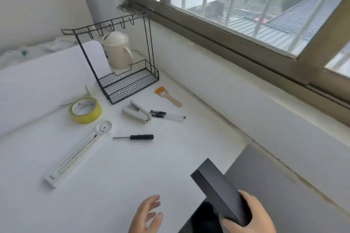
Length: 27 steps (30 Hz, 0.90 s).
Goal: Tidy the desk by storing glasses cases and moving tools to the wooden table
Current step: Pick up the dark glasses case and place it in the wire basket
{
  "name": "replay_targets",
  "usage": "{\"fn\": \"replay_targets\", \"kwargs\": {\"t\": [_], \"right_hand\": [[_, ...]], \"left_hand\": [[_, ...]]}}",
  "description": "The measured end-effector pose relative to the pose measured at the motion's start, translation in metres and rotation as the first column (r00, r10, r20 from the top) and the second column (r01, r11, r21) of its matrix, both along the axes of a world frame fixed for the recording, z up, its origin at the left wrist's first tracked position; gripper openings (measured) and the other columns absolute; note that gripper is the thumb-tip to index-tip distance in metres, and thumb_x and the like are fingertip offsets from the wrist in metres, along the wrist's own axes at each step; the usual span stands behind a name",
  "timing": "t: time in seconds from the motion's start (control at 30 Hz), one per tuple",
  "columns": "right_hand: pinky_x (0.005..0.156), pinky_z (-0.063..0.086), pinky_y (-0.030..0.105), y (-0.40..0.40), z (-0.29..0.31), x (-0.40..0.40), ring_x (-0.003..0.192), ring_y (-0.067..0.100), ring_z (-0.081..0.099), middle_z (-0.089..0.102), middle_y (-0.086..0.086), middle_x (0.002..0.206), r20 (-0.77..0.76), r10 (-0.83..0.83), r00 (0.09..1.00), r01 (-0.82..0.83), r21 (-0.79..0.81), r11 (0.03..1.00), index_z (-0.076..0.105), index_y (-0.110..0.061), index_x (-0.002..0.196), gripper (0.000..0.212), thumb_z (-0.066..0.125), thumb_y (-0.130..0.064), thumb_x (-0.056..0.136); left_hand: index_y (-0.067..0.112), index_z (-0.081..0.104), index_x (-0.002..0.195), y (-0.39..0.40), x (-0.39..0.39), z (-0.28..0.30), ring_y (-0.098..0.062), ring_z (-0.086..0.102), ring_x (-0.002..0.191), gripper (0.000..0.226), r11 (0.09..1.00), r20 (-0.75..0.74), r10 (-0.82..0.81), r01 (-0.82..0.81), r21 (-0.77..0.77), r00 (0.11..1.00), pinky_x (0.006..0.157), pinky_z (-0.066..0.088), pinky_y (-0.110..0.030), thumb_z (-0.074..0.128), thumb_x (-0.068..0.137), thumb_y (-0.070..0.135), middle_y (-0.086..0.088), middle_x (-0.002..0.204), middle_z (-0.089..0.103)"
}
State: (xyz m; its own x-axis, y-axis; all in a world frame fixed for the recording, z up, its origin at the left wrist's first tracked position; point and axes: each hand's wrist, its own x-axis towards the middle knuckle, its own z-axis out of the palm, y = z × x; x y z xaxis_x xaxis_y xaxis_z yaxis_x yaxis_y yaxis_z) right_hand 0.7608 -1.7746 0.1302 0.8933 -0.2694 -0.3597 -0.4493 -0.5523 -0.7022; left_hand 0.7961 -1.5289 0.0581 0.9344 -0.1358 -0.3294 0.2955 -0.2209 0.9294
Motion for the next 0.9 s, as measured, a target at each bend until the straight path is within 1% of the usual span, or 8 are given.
{"fn": "replay_targets", "kwargs": {"t": [0.1, 0.2, 0.27, 0.37, 0.53, 0.67, 0.77, 0.9], "right_hand": [[0.067, 0.043, 0.011, -0.017, -0.004, 0.061, 0.083, 0.007, 0.058, 0.061, -0.01, 0.088, -0.004, 0.149, 0.989, -0.148, 0.021, 0.989, 0.044, -0.05, 0.077, 0.05, 0.076, -0.028, 0.046], [0.069, 0.038, 0.003, -0.025, -0.012, 0.127, 0.089, 0.006, 0.054, 0.052, -0.024, 0.095, 0.09, 0.296, 0.951, -0.294, -0.039, 0.955, 0.041, -0.052, 0.088, 0.062, 0.07, -0.045, 0.034], [0.074, 0.031, 0.002, -0.022, -0.012, 0.174, 0.093, 0.004, 0.047, 0.043, -0.031, 0.095, 0.129, 0.482, 0.867, -0.474, -0.087, 0.876, 0.05, -0.037, 0.105, 0.076, 0.064, -0.052, 0.032], [0.083, 0.028, -0.002, -0.01, -0.006, 0.244, 0.095, 0.007, 0.047, 0.042, -0.034, 0.101, 0.219, 0.656, 0.723, -0.644, -0.13, 0.754, 0.055, -0.019, 0.116, 0.087, 0.064, -0.05, 0.035], [0.081, 0.037, 0.013, 0.02, 0.003, 0.332, 0.101, 0.012, 0.044, 0.048, -0.016, 0.108, 0.353, 0.807, 0.474, -0.767, -0.284, 0.575, 0.047, -0.024, 0.117, 0.076, 0.061, -0.048, 0.046], [0.088, 0.036, 0.006, 0.045, 0.017, 0.392, 0.108, 0.006, 0.038, 0.042, 0.001, 0.12, 0.486, 0.652, 0.582, -0.699, -0.111, 0.706, 0.044, -0.028, 0.121, 0.077, 0.076, -0.036, 0.051], [0.09, 0.04, 0.012, 0.068, 0.019, 0.431, 0.109, 0.018, 0.047, 0.048, 0.001, 0.116, 0.498, 0.521, 0.694, -0.615, 0.033, 0.788, 0.05, -0.009, 0.121, 0.074, 0.084, -0.008, 0.056], [0.089, 0.028, 0.008, 0.096, 0.009, 0.484, 0.111, 0.011, 0.041, 0.048, 0.007, 0.123, 0.447, 0.514, 0.732, -0.595, 0.053, 0.802, 0.045, -0.006, 0.125, 0.068, 0.077, -0.002, 0.065]], "left_hand": [[0.069, 0.053, 0.075, -0.012, 0.03, 0.001, 0.021, 0.056, 0.085, 0.066, 0.989, 0.006, 0.143, -0.144, 0.02, 0.99, 0.068, 0.044, 0.002, 0.058, 0.072, 0.003, 0.008, 0.097, 0.064], [0.054, 0.061, 0.083, -0.032, 0.071, 0.014, 0.013, 0.059, 0.087, 0.044, 0.967, 0.021, 0.253, -0.253, -0.012, 0.967, 0.068, 0.045, 0.001, 0.055, 0.071, 0.012, 0.015, 0.092, 0.068], [0.038, 0.053, 0.094, -0.043, 0.101, 0.028, 0.01, 0.063, 0.081, 0.032, 0.924, 0.018, 0.374, -0.371, -0.095, 0.927, 0.07, 0.048, -0.003, 0.057, 0.069, 0.02, 0.004, 0.101, 0.064], [0.026, 0.05, 0.099, -0.05, 0.145, 0.046, 0.007, 0.064, 0.081, 0.062, 0.838, 0.015, 0.508, -0.491, -0.239, 0.861, 0.071, 0.053, -0.01, 0.075, 0.047, 0.049, 0.001, 0.105, 0.061], [0.021, 0.056, 0.101, -0.043, 0.207, 0.063, -0.02, 0.065, 0.087, 0.039, 0.717, 0.001, 0.653, -0.618, -0.323, 0.757, 0.065, 0.059, -0.02, 0.061, 0.062, 0.02, -0.004, 0.103, 0.063], [0.021, 0.056, 0.099, -0.027, 0.258, 0.076, -0.022, 0.061, 0.094, 0.027, 0.581, -0.004, 0.762, -0.686, -0.439, 0.648, 0.071, 0.058, -0.019, 0.047, 0.088, -0.001, -0.006, 0.107, 0.062], [0.018, 0.054, 0.104, -0.016, 0.303, 0.082, -0.02, 0.062, 0.092, 0.028, 0.558, -0.008, 0.769, -0.678, -0.479, 0.639, 0.07, 0.058, -0.018, 0.037, 0.091, 0.0, -0.006, 0.11, 0.06], [0.015, 0.049, 0.121, 0.007, 0.363, 0.066, -0.022, 0.056, 0.105, 0.032, 0.628, 0.038, 0.771, -0.75, -0.21, 0.635, 0.09, 0.052, -0.025, 0.047, 0.089, 0.009, -0.007, 0.122, 0.055]]}}
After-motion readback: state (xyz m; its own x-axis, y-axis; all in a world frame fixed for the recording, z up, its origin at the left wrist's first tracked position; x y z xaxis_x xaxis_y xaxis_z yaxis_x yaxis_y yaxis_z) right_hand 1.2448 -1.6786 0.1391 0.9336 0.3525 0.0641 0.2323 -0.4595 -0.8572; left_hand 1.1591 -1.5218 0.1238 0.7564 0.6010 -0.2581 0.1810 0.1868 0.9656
